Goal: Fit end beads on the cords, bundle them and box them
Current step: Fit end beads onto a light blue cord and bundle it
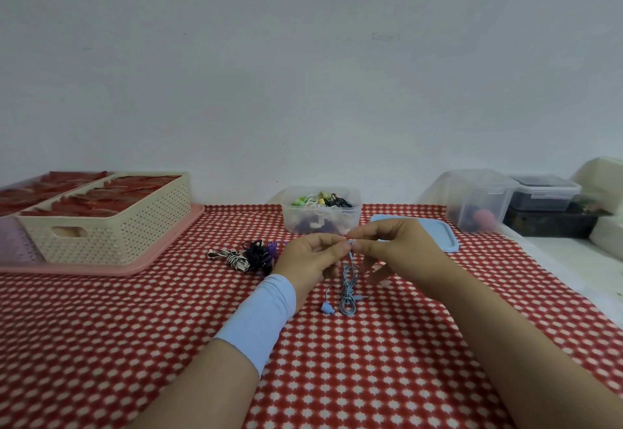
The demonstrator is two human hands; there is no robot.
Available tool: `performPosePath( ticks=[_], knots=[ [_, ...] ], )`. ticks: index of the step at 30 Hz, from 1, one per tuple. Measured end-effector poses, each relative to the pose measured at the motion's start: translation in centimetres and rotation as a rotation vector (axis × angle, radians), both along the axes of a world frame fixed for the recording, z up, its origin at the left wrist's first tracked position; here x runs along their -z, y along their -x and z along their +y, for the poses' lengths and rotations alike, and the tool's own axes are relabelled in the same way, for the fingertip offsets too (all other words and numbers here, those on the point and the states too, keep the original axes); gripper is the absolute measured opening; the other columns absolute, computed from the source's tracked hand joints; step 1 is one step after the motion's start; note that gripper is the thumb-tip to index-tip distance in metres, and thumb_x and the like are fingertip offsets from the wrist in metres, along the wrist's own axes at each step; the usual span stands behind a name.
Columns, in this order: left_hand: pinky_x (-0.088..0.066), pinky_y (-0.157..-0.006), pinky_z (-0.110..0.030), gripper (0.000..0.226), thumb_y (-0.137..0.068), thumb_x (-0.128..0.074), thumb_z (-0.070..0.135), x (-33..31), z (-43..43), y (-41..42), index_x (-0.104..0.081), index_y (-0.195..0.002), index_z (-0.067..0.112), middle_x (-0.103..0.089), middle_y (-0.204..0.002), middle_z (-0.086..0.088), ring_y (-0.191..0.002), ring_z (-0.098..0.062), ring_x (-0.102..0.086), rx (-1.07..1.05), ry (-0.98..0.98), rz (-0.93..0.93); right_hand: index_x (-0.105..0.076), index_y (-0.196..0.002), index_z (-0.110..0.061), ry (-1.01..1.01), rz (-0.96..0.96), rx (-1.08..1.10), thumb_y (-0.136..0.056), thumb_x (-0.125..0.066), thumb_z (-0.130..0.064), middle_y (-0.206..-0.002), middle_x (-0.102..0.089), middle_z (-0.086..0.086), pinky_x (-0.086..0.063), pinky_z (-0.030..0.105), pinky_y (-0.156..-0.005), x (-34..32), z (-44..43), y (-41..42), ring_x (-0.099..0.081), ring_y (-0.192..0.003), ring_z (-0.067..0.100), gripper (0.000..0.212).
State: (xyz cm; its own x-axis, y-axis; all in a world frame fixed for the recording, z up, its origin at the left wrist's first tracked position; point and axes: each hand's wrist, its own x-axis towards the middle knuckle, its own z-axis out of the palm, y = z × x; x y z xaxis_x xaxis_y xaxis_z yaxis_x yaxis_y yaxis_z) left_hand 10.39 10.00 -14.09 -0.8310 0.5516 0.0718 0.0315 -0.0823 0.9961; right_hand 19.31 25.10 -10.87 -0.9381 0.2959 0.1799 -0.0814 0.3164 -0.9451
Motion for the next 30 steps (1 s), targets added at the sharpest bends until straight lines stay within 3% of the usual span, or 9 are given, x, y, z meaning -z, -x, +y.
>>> performPosePath(
  ticks=[6, 12, 17, 21, 24, 30],
  knots=[
    [-0.054, -0.069, -0.016, 0.013, -0.083, -0.076, 0.011, -0.23, -0.11, -0.1, -0.075, -0.096, 0.01, -0.076, -0.086, 0.0, -0.065, 0.002, -0.066, -0.07, 0.072, 0.199, -0.081, -0.088, -0.009, 0.142, -0.049, 0.019, -0.088, -0.075, -0.005, -0.081, -0.077, 0.015, -0.063, 0.039, -0.06, 0.1, -0.23, 0.16, -0.069, -0.058, 0.02, 0.007],
    [-0.055, -0.069, -0.018, 0.007, -0.084, -0.076, 0.014, -0.22, -0.23, -0.05, -0.075, -0.09, 0.016, -0.076, -0.082, 0.003, -0.067, -0.001, -0.067, -0.067, 0.055, 0.204, -0.078, -0.1, -0.011, 0.188, -0.06, -0.017, -0.09, -0.074, -0.012, -0.091, -0.078, 0.011, -0.06, 0.035, -0.055, -0.03, -0.25, 0.06, -0.071, -0.065, 0.024, 0.01],
    [-0.054, -0.068, -0.016, 0.012, -0.084, -0.075, 0.012, -0.25, -0.33, -0.1, -0.075, -0.095, 0.013, -0.076, -0.083, 0.003, -0.066, 0.001, -0.066, -0.059, 0.079, 0.224, -0.079, -0.094, -0.008, 0.097, -0.059, -0.014, -0.089, -0.076, -0.01, -0.082, -0.077, 0.013, -0.061, 0.035, -0.056, -0.06, -0.13, -0.13, -0.07, -0.061, 0.019, 0.007],
    [-0.059, -0.077, -0.028, 0.01, -0.085, -0.075, 0.026, -0.08, -0.19, 0.13, -0.077, -0.091, 0.019, -0.072, -0.07, 0.007, -0.066, -0.009, -0.063, -0.055, 0.104, 0.216, -0.076, -0.104, -0.013, 0.158, -0.073, -0.013, -0.097, -0.067, -0.022, -0.091, -0.078, 0.007, -0.06, 0.035, -0.056, -0.28, -0.01, -0.05, -0.071, -0.065, 0.025, 0.014],
    [-0.057, -0.084, -0.041, 0.012, -0.084, -0.073, 0.033, 0.11, -0.1, 0.31, -0.079, -0.086, 0.023, -0.072, -0.073, 0.002, -0.069, -0.014, -0.062, -0.027, 0.12, 0.172, -0.076, -0.108, -0.018, 0.158, -0.075, -0.017, -0.099, -0.064, -0.017, -0.094, -0.077, 0.007, -0.059, 0.036, -0.056, -0.33, 0.42, -0.17, -0.071, -0.067, 0.025, 0.016],
    [-0.054, -0.063, -0.025, 0.013, -0.092, -0.067, 0.019, 0.04, 0.0, 0.27, -0.076, -0.096, 0.01, -0.073, -0.087, -0.011, -0.071, -0.017, -0.059, 0.044, 0.047, 0.045, -0.081, -0.091, -0.015, -0.06, -0.003, -0.028, -0.087, -0.076, -0.006, -0.078, -0.077, 0.01, -0.058, 0.029, -0.053, -0.04, 0.39, -0.25, -0.067, -0.06, 0.016, 0.01]
  ],
)
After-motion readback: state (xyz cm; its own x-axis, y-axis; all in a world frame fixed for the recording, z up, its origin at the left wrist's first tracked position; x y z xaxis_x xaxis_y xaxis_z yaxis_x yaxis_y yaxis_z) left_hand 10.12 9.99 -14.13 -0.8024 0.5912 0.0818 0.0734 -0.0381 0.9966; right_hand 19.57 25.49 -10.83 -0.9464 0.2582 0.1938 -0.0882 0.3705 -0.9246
